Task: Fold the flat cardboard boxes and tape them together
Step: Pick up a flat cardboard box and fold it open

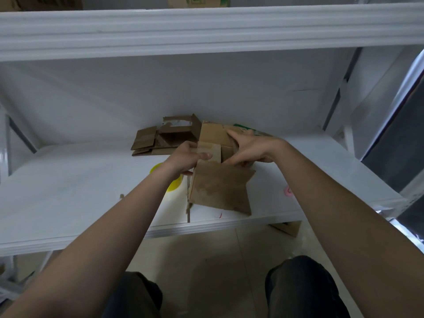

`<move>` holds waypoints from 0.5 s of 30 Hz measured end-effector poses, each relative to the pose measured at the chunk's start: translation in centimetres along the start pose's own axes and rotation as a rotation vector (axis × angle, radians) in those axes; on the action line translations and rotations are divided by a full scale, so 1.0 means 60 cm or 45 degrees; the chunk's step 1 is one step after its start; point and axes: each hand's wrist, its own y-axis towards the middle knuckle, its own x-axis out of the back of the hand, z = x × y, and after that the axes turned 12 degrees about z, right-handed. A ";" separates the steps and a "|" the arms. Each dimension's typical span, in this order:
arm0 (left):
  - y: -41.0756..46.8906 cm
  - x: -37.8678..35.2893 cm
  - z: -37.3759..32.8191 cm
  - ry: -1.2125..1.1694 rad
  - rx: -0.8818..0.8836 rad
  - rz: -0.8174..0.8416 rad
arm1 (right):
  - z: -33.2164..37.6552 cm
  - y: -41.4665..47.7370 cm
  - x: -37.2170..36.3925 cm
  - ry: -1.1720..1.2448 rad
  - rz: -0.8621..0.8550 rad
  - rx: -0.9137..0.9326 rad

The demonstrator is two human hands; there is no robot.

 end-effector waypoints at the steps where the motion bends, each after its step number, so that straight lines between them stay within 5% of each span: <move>1: 0.001 0.000 0.003 -0.021 0.003 -0.017 | -0.002 0.005 -0.005 0.066 -0.059 0.022; 8: 0.001 -0.003 0.012 -0.069 0.027 -0.015 | -0.012 -0.009 -0.058 0.296 -0.367 0.152; 15: 0.003 -0.006 0.020 -0.125 0.044 -0.082 | -0.039 -0.041 -0.076 0.580 -0.014 0.178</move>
